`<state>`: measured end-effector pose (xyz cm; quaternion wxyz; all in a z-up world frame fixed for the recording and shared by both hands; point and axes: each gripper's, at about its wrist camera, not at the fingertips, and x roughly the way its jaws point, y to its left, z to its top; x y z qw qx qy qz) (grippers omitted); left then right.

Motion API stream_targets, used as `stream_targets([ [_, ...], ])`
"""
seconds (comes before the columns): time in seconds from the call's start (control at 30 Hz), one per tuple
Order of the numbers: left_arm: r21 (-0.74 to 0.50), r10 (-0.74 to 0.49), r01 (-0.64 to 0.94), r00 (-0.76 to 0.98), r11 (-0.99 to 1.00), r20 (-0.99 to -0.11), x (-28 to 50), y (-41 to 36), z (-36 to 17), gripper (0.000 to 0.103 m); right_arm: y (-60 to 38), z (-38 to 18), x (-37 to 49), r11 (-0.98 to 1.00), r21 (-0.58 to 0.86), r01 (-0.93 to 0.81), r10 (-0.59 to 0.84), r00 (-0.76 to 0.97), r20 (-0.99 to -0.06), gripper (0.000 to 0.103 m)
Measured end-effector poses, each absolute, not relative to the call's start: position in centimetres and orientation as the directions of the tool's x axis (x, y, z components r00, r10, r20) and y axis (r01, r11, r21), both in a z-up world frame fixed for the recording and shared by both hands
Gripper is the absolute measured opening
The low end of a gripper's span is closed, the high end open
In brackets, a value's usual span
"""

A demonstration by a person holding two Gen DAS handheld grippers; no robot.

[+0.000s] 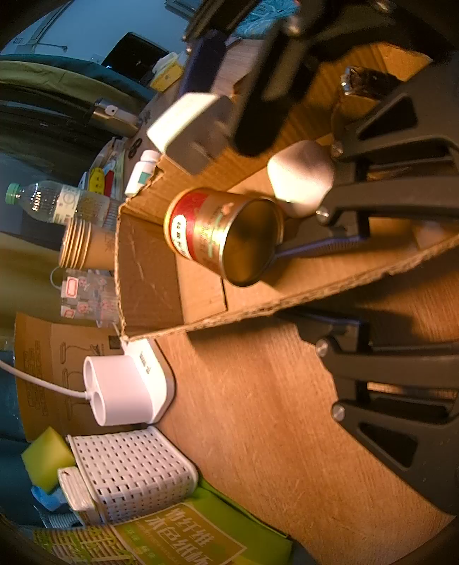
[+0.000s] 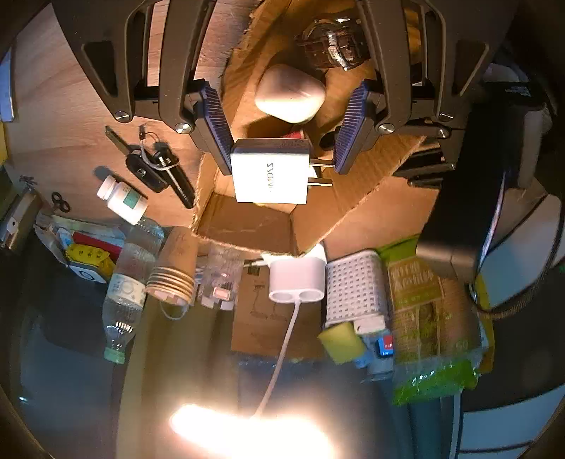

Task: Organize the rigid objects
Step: 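Carry the white charger with the right tool and release it in the box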

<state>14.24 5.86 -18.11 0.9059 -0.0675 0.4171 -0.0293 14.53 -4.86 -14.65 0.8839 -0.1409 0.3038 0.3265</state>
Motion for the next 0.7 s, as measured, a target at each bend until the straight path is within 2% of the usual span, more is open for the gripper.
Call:
stream_targets([
  [0.7,-0.147,-0.109,-0.003,0.650,0.989,-0.752,14.24,5.86,-18.11,0.029,-5.00,-14.97,14.83,0.742,-0.020,-0.670,0.496,0.570,-0.654,0.060],
])
